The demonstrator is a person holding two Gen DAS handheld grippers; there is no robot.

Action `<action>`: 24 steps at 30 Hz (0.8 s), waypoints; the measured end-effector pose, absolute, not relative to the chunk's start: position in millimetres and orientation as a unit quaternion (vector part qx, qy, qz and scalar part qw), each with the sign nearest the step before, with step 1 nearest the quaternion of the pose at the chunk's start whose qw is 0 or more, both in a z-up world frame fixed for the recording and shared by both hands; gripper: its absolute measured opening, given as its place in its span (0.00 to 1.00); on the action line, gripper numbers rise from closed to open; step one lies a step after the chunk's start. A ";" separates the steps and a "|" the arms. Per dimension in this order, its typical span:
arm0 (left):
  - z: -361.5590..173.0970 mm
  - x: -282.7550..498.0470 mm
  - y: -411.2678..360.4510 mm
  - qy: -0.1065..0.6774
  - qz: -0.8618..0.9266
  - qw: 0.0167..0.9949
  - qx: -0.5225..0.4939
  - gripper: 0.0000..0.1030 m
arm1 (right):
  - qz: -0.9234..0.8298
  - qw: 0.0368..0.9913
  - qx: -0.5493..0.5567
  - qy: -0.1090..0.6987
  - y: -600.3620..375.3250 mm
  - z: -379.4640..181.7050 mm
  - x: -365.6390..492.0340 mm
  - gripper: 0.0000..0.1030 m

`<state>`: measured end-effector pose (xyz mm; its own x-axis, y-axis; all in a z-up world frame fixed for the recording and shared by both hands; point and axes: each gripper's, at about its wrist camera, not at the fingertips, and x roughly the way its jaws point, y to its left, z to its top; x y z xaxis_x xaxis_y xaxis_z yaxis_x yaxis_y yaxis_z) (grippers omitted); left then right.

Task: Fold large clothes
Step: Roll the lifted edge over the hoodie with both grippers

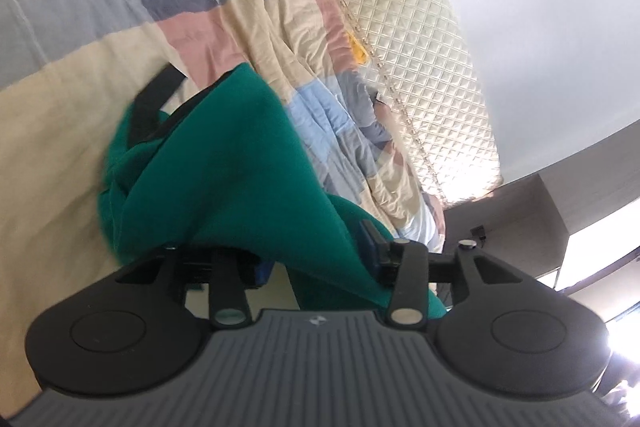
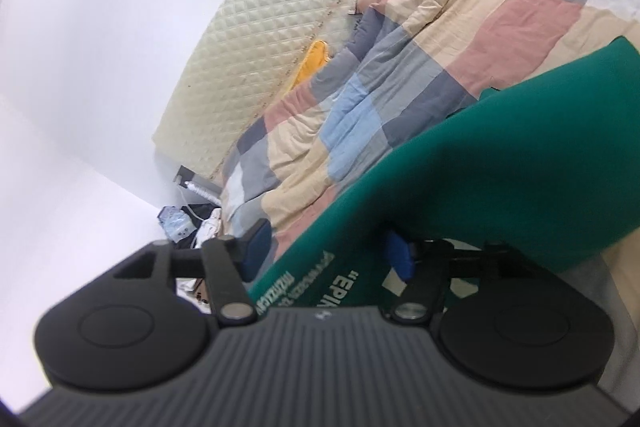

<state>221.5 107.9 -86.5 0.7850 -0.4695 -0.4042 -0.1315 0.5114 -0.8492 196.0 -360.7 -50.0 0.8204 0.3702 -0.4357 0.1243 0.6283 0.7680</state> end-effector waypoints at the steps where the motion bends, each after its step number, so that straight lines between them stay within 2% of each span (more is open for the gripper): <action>1: -89.1 229.2 107.9 0.310 -0.107 0.810 -0.486 0.51 | 0.072 0.855 0.424 0.292 -360.8 -53.3 202.9 0.63; 13: -137.5 303.8 115.9 0.257 -0.153 0.800 -0.520 0.68 | 0.084 0.890 0.344 0.286 -350.8 -91.6 274.2 0.61; 24: -180.7 359.8 106.2 0.271 -0.156 0.842 -0.439 0.68 | 0.087 0.927 0.224 0.288 -327.6 -127.2 320.5 0.59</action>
<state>359.8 106.2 -180.7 0.8046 -0.5003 -0.3197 0.0248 0.5663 -0.8238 320.5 -327.6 -127.2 0.8195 0.2903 -0.4942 -0.0330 0.8847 0.4651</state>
